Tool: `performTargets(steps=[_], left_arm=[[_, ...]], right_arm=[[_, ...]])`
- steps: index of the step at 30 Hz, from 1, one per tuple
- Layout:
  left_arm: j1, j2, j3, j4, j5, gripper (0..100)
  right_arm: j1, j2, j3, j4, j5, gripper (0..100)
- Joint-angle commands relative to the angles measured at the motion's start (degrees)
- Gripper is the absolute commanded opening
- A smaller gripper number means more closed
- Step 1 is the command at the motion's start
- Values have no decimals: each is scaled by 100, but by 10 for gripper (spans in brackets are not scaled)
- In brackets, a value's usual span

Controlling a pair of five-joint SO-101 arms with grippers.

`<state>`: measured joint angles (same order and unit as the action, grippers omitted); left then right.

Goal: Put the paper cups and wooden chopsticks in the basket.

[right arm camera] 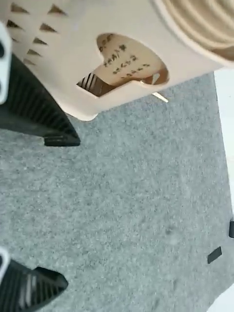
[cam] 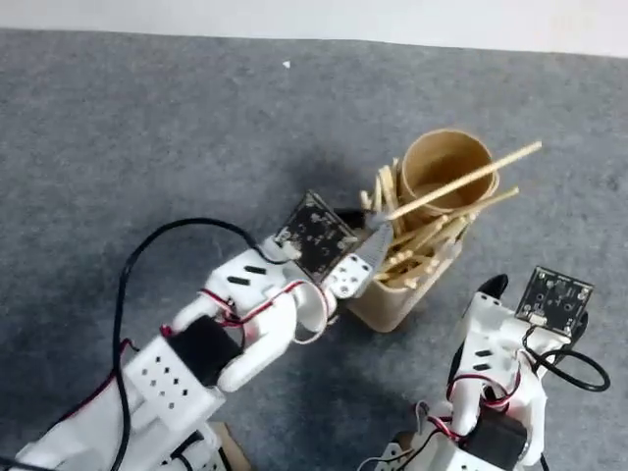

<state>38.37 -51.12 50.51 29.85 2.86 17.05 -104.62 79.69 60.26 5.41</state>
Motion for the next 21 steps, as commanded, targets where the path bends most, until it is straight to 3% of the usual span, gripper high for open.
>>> performTargets(steps=[1, 10, 13, 16, 21], left_arm=[[-374, -251, -215, 123, -105, 88], [-787, -259, -963, 255, -105, 92], [-796, -259, -1042, 598, -114, 150], [-804, -259, -1244, 1327, -422, 205], [-884, -277, -1341, 2954, -1732, 166]], right_arm=[[22, -48, -31, -127, 62, 378], [22, -48, -31, -127, 70, 378], [22, -48, -31, -127, 79, 378], [57, -48, -31, -110, 88, 378], [57, -48, -31, -84, 97, 378]])
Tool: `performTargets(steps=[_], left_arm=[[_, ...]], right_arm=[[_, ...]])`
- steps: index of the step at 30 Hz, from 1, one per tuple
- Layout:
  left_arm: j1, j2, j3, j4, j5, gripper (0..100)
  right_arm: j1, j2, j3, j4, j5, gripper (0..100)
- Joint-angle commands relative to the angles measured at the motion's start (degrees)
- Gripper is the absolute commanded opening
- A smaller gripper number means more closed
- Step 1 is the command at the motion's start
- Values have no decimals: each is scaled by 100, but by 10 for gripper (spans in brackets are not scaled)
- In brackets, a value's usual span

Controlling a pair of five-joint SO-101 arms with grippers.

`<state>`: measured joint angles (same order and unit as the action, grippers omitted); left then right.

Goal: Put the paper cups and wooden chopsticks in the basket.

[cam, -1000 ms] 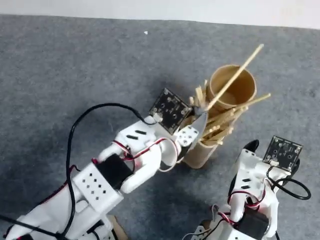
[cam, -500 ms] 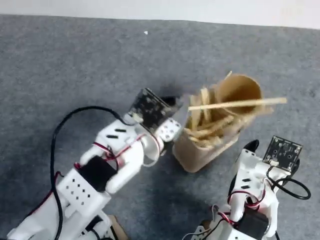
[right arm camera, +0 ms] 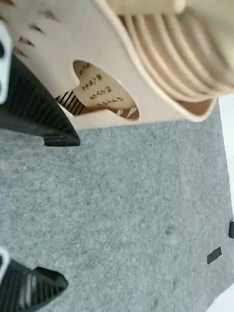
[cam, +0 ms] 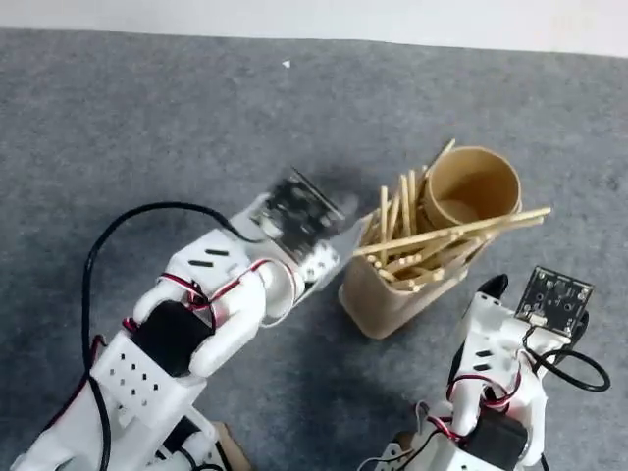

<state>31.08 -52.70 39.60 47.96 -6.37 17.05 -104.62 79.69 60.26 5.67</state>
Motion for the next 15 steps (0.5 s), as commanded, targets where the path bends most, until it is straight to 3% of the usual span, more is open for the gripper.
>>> performTargets(steps=[1, 5, 15], left_arm=[[-259, -145, -286, 1486, -905, 163], [-576, -101, -409, 2338, -1134, 168], [-629, 136, 22, 2690, -1196, 165]], right_arm=[[48, -48, -31, -84, 70, 378], [22, -48, -22, -84, 70, 378], [22, -40, -22, -84, 70, 378]])
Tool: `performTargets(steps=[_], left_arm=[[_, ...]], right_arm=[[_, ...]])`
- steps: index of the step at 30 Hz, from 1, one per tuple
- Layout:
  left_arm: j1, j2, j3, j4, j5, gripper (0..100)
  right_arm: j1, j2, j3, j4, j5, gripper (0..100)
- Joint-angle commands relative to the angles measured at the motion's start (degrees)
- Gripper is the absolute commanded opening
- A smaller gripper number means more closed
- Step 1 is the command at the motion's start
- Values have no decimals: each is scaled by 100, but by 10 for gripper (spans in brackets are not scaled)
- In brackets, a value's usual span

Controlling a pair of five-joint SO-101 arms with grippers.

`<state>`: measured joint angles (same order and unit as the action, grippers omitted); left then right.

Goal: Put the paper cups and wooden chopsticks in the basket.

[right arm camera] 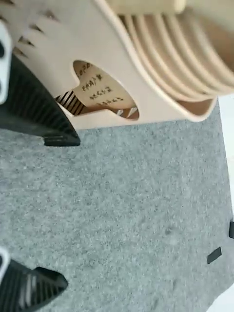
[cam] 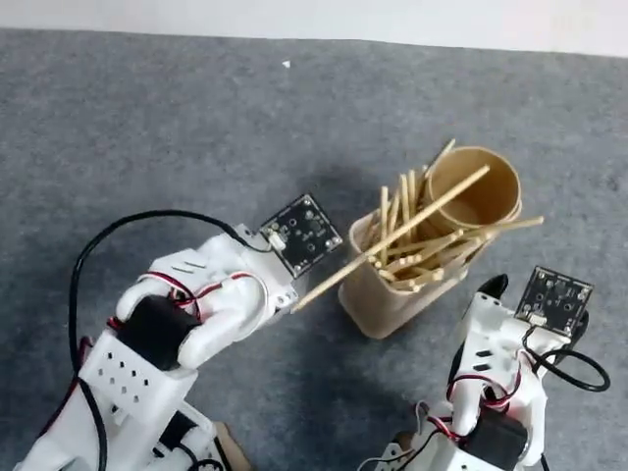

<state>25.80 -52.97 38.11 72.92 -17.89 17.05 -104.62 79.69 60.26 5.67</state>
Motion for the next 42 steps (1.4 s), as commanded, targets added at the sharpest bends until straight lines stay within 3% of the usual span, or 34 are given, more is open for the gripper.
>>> performTargets(steps=[1, 5, 12, 15, 19, 24, 29, 39, 42], left_arm=[[-119, 303, 286, 255, -70, 165], [-541, 954, 497, 519, -510, 164], [-2774, 1165, -400, 519, -264, 167], [-3064, 1165, -488, 571, -273, 168], [-2624, 1165, -145, 897, -246, 168], [-1042, 1165, 286, 941, 105, 168], [101, 1174, 734, 202, 79, 168], [655, 1174, 2448, -1890, 141, 169], [655, 1174, 2651, -2145, 598, 191]], right_arm=[[22, -40, -22, -84, 70, 378], [22, -40, -22, -66, 79, 378], [48, -40, -22, 708, 466, 378], [145, -40, 215, 796, 668, 378], [180, -40, 725, 620, 695, 378], [180, -40, 1051, 567, 695, 378], [180, -40, 1086, 567, 695, 378], [180, -40, 1086, 567, 686, 378], [180, -40, 1086, 567, 686, 378]])
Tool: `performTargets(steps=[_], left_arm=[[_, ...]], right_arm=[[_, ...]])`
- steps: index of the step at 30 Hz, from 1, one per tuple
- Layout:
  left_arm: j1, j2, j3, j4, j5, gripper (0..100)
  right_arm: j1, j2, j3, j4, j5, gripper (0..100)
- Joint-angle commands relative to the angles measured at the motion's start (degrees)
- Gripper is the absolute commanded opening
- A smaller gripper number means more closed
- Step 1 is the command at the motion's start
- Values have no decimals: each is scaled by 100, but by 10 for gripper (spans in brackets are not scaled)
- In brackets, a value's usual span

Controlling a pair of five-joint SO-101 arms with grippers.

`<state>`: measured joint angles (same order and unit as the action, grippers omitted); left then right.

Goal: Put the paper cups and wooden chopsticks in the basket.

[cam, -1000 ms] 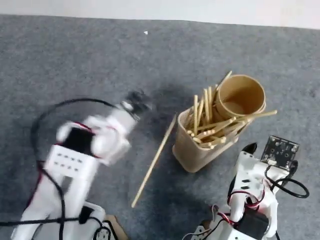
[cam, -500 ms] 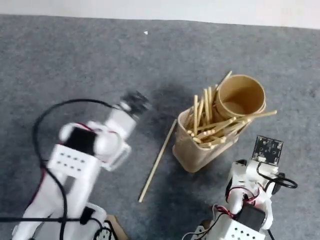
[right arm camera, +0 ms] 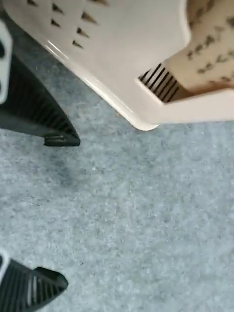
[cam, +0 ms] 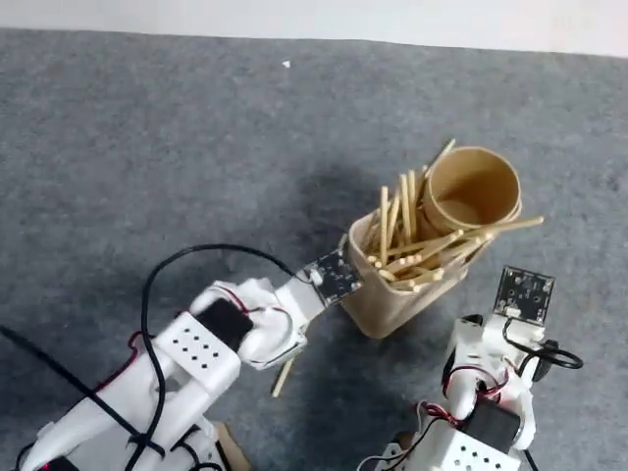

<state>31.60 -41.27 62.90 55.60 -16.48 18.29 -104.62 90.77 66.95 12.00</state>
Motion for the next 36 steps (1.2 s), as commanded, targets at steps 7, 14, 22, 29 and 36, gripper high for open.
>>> performTargets(steps=[7, 14, 22, 29, 36], left_arm=[[92, 681, 233, -396, 818, 252], [84, 2554, -382, -299, 818, 248], [-92, 3380, -1121, -211, 826, 18], [-1156, 2888, -1112, -220, 800, 5], [-1490, 1745, -1121, -237, 818, 5]], right_arm=[[57, -40, -31, -110, 53, 378], [57, -40, -40, -110, 53, 378], [66, -40, -40, -110, 53, 378], [57, -40, -40, -110, 53, 378], [57, -40, -40, -110, 53, 378]])
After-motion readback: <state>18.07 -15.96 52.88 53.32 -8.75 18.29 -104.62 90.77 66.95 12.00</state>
